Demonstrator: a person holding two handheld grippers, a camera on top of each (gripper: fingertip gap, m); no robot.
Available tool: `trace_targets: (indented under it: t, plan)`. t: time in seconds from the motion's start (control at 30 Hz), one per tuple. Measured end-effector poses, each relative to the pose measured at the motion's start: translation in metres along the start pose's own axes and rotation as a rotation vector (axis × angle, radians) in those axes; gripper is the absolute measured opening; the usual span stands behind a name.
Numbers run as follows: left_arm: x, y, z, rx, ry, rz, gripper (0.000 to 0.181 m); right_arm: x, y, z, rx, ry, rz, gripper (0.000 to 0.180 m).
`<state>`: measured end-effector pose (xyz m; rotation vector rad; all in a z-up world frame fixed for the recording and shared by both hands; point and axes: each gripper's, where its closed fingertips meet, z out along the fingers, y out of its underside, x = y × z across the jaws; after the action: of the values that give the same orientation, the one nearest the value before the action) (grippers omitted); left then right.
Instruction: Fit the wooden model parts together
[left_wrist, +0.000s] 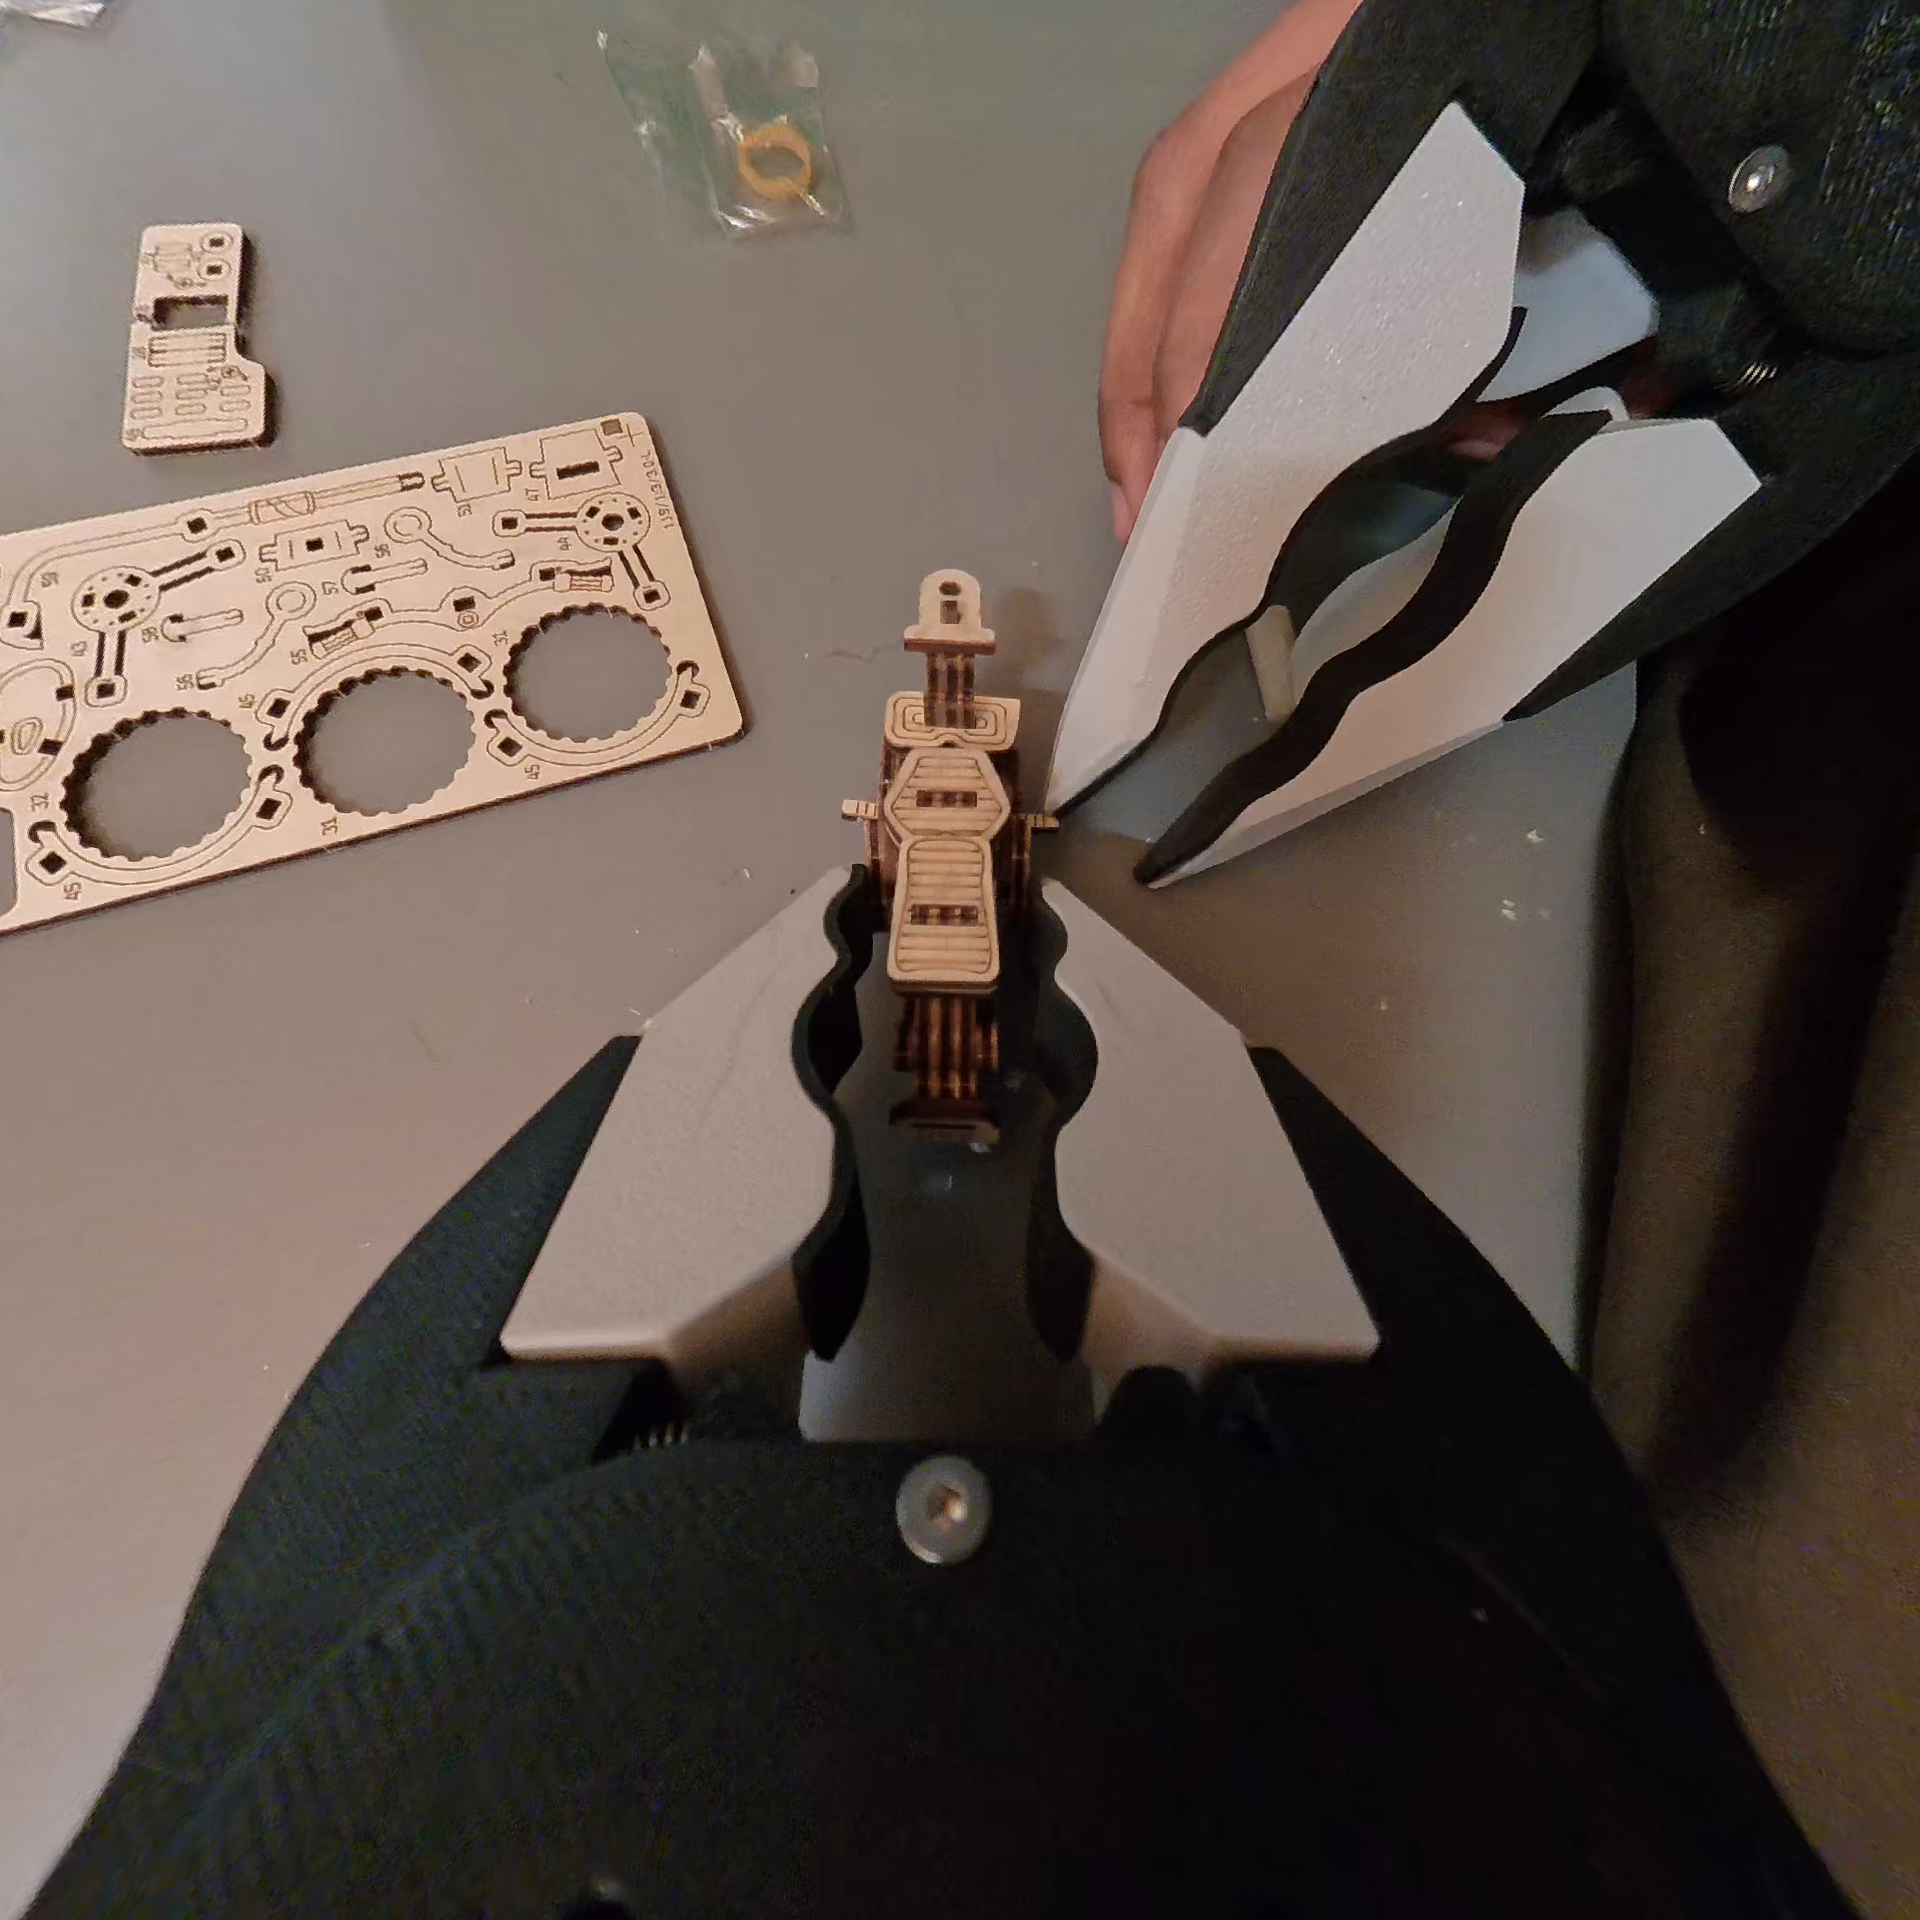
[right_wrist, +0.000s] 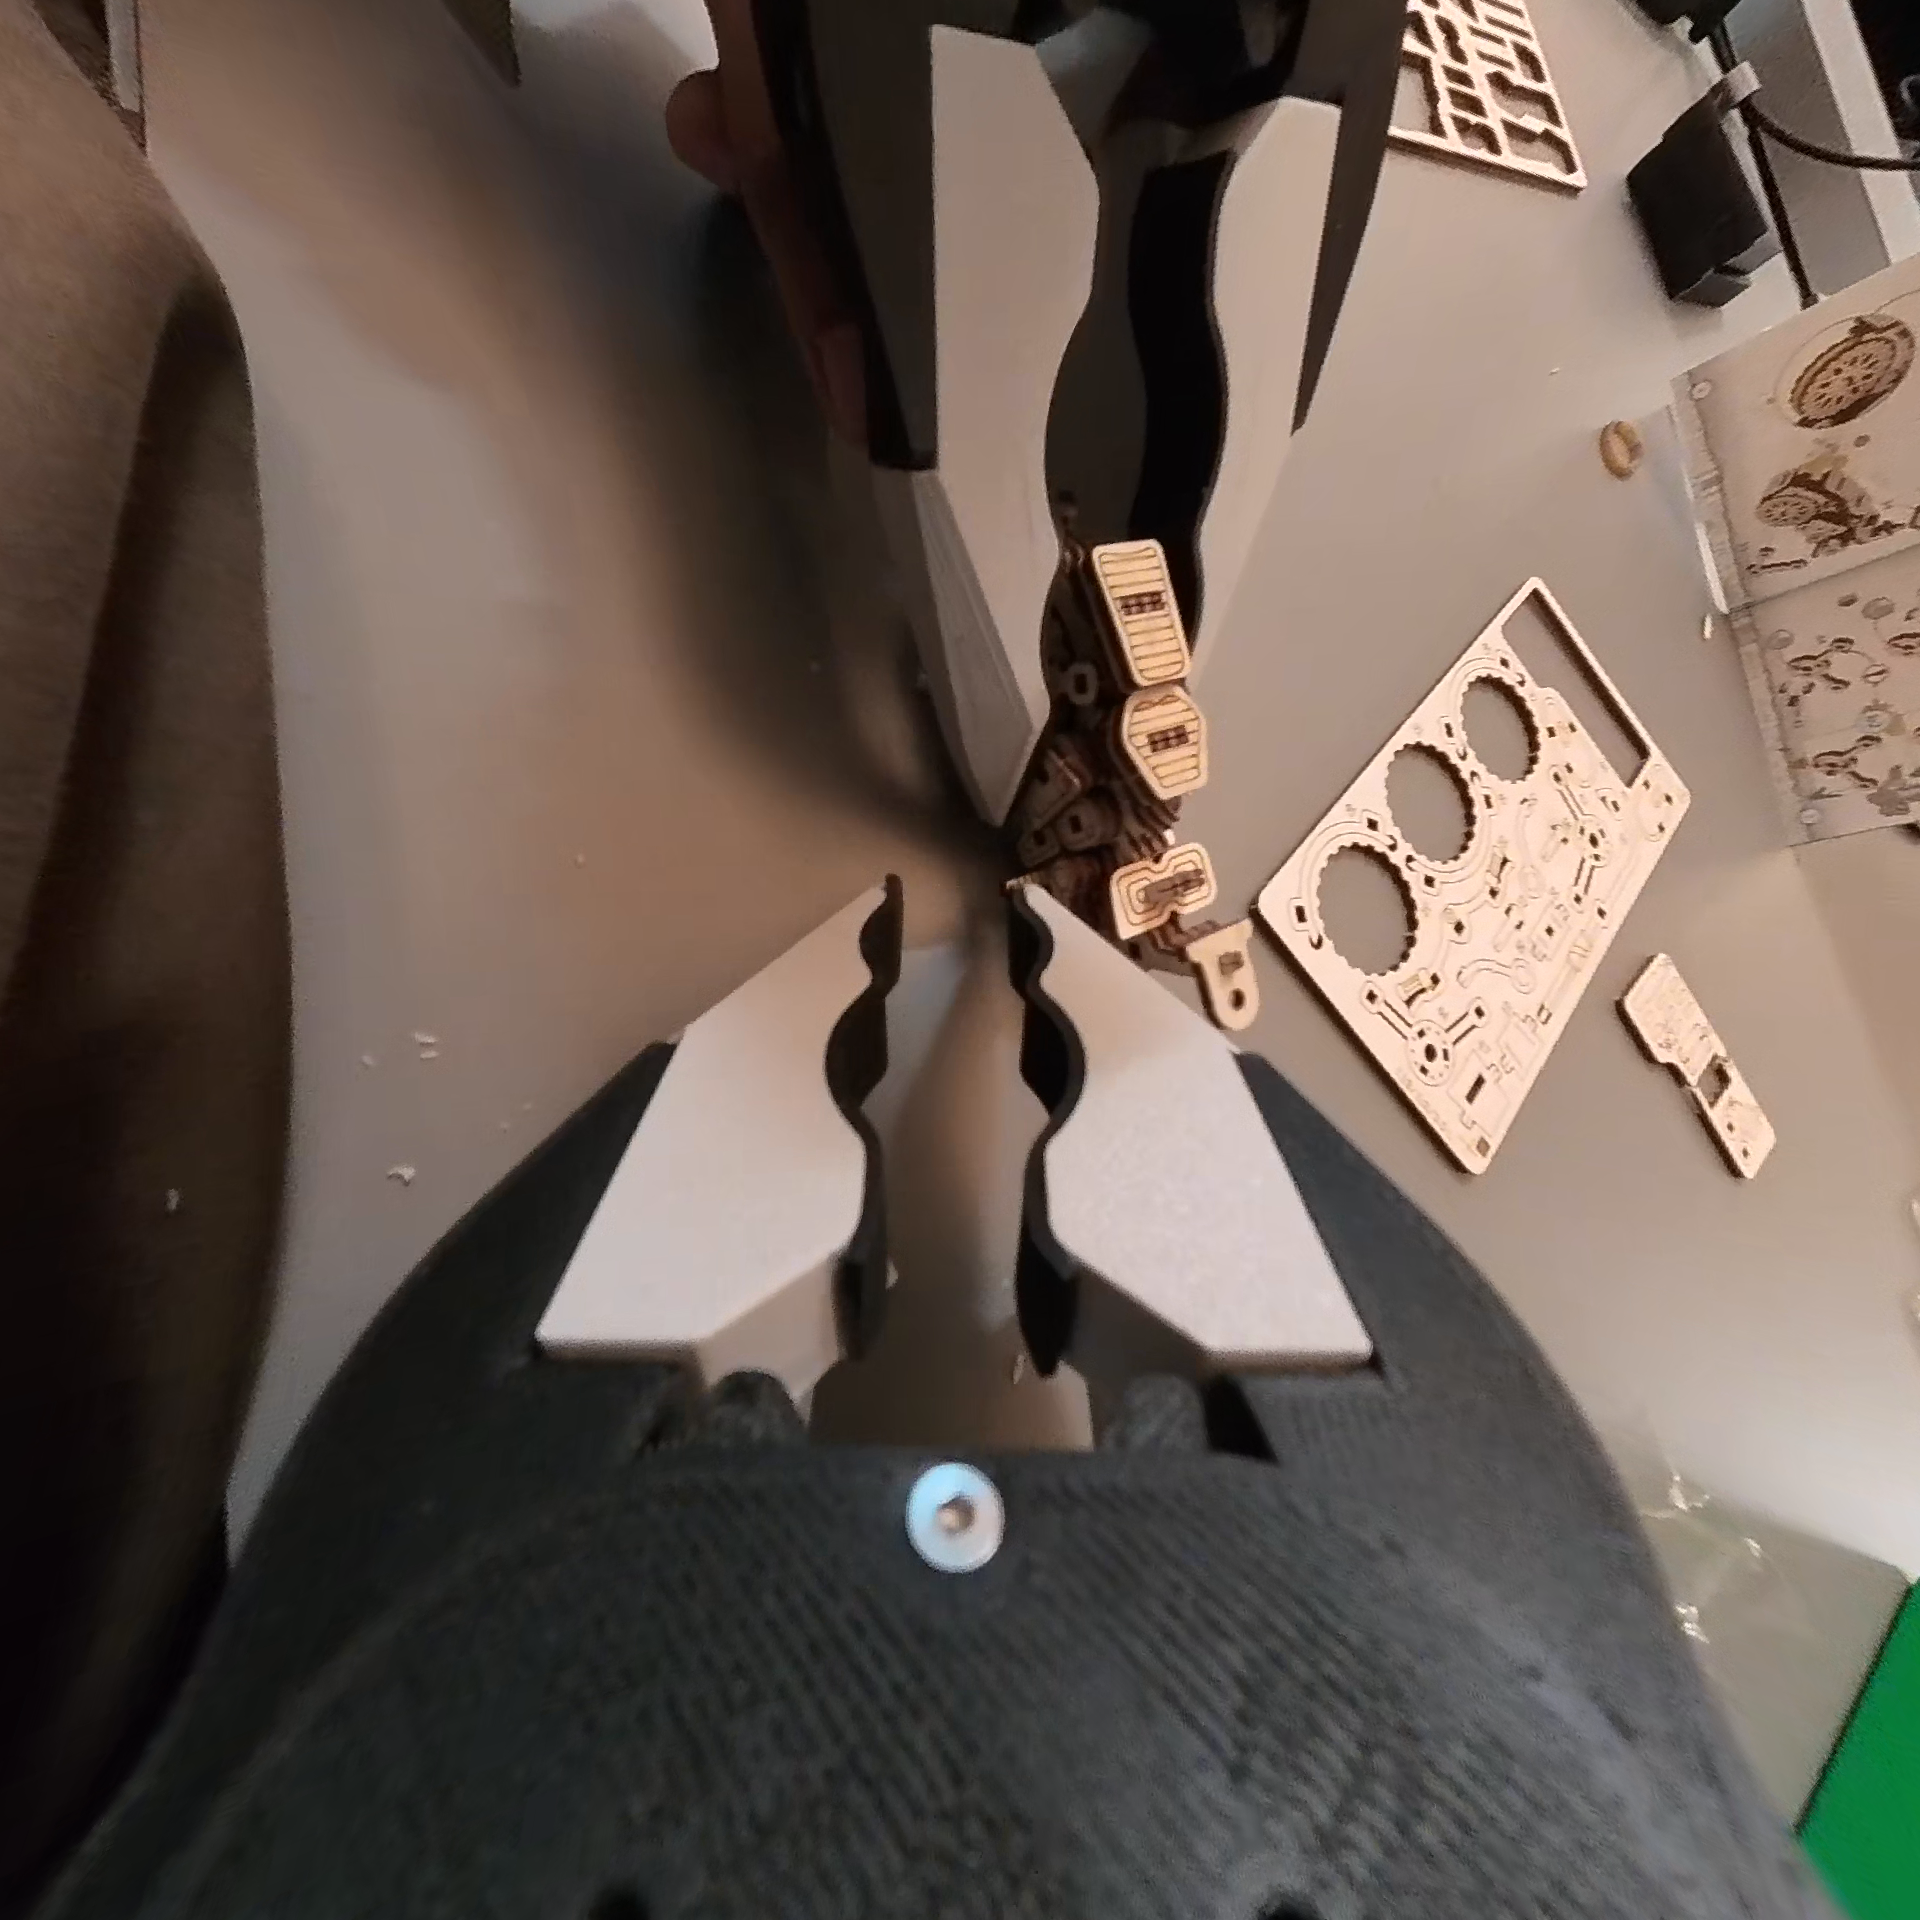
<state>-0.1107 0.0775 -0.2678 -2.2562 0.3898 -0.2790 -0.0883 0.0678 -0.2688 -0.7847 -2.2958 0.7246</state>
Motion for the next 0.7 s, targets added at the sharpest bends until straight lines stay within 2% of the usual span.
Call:
trace_targets:
  t: [0.17, 0.33, 0.43, 0.57, 0.7]
  plan:
    - [0.001, 0.000, 0.000, -0.001, -0.006, 0.013, 0.028, -0.001, 0.001, -0.008, 0.045, -0.061, 0.090, 0.031]
    - [0.011, 0.000, 0.001, -0.004, 0.016, 0.090, 0.027, 0.018, -0.019, -0.041, 0.290, -0.205, 0.388, 0.029]
    - [0.022, 0.001, 0.002, -0.001, 0.018, 0.225, 0.028, 0.043, -0.017, -0.053, 0.389, -0.207, 0.545, 0.027]
    - [0.029, 0.000, 0.004, 0.027, -0.053, 0.454, 0.028, 0.051, 0.000, -0.040, 0.355, -0.237, 0.729, 0.027]
    - [0.033, 0.000, 0.004, 0.037, -0.051, 0.500, 0.028, 0.044, 0.006, -0.029, 0.306, -0.308, 0.804, 0.026]
